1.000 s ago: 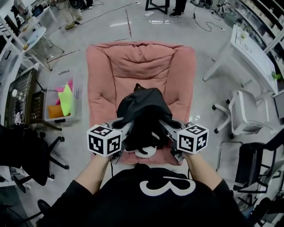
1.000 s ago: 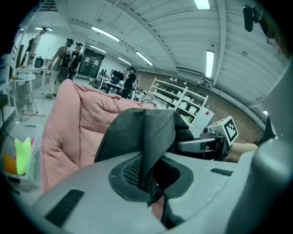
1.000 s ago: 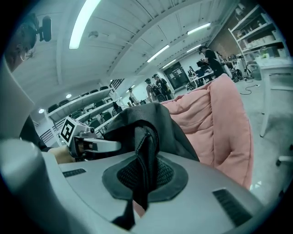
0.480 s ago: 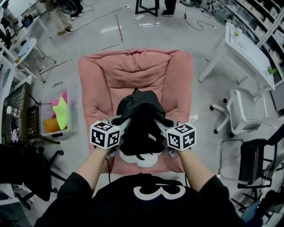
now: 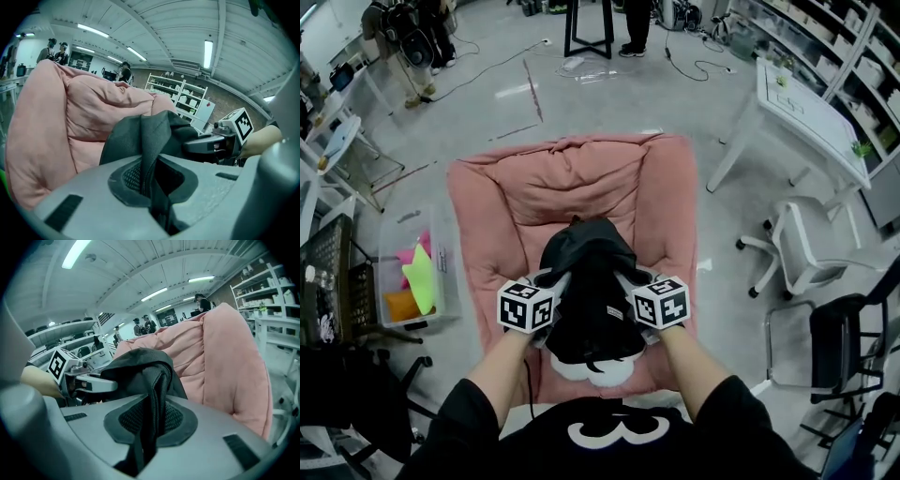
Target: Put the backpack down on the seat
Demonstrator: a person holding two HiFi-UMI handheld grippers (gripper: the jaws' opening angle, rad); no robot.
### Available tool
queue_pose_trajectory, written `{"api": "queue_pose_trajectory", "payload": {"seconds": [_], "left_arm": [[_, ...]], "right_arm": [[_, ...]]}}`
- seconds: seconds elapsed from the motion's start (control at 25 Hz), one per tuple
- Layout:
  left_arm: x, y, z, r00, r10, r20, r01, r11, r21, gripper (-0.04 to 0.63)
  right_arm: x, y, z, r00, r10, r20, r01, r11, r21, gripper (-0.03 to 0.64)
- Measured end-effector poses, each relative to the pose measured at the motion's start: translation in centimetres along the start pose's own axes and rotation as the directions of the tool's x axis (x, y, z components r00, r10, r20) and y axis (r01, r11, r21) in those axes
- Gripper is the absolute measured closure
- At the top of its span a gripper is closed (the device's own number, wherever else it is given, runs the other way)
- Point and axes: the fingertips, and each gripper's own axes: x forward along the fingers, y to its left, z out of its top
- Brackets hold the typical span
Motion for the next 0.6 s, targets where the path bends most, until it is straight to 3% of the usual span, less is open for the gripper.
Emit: {"api": "queue_pose_trajectory", "payload": {"seconds": [0.12,0.16,0.24,0.32,0.44,0.6], "left_arm": [[0.6,1.0,0.5,1.0,0.004,-0.01,-0.004,1.0,-0.025,0.58],[0.7,1.3,0.6,1.0,0.007,-0.009,-0.008,1.0,-0.031,0.569],[0.8,1.6,0.4,1.0,0.011,-0.006,-0.011,0.998,-0.055,0.47],[0.6,1.7,0.2,1.0,0.016,0.0,-0.016,0.996,-0.084,0.372],[-0.7,1.7,-0.2,1.0,0.023,0.012,-0.022,0.995,-0.095,0.33],[-4.0,-0.2,-1.7,1.0,0.0,0.031,0.005,0.99,-0.14,0.319]], "right_arm": [[0.3,-0.7,0.8,0.998,-0.018,0.058,0.015,0.999,0.049,0.56],[0.2,-0.9,0.9,0.997,-0.019,0.076,0.014,0.997,0.071,0.519],[-0.3,-1.2,0.7,0.996,-0.03,0.084,0.023,0.996,0.089,0.423],[-1.0,-1.6,0.5,0.996,-0.055,0.075,0.049,0.996,0.08,0.375],[-2.4,-1.5,0.7,0.994,-0.066,0.084,0.06,0.995,0.074,0.361],[-5.1,1.4,1.8,0.993,0.032,0.111,-0.038,0.998,0.044,0.362]]}}
